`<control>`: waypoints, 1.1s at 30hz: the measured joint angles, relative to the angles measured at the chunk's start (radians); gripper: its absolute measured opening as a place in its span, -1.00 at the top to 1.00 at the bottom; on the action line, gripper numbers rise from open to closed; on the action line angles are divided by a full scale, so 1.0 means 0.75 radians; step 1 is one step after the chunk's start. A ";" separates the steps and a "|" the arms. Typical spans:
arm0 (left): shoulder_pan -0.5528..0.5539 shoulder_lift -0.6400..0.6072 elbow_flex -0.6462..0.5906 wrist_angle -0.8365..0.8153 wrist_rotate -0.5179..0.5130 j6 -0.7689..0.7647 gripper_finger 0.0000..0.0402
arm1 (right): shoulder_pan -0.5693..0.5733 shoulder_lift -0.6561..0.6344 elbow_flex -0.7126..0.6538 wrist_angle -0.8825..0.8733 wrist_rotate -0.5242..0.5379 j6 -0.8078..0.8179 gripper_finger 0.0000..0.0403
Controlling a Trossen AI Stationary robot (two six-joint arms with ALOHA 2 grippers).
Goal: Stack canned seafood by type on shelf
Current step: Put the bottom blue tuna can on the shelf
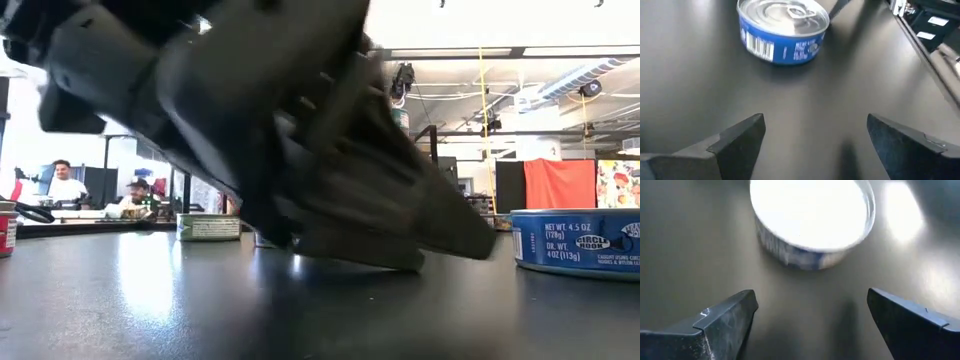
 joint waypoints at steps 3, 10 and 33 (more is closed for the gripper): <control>0.000 0.073 0.097 -0.019 -0.024 0.090 -0.70 | -0.023 0.005 -0.003 0.015 0.117 -0.046 -0.90; 0.011 0.146 0.288 -0.264 -0.160 0.164 -0.70 | -0.126 0.003 -0.059 0.203 0.115 -0.309 -0.90; 0.017 0.243 0.456 -0.307 -0.209 0.161 -0.70 | -0.259 0.006 -0.091 0.637 -0.046 -0.536 -0.90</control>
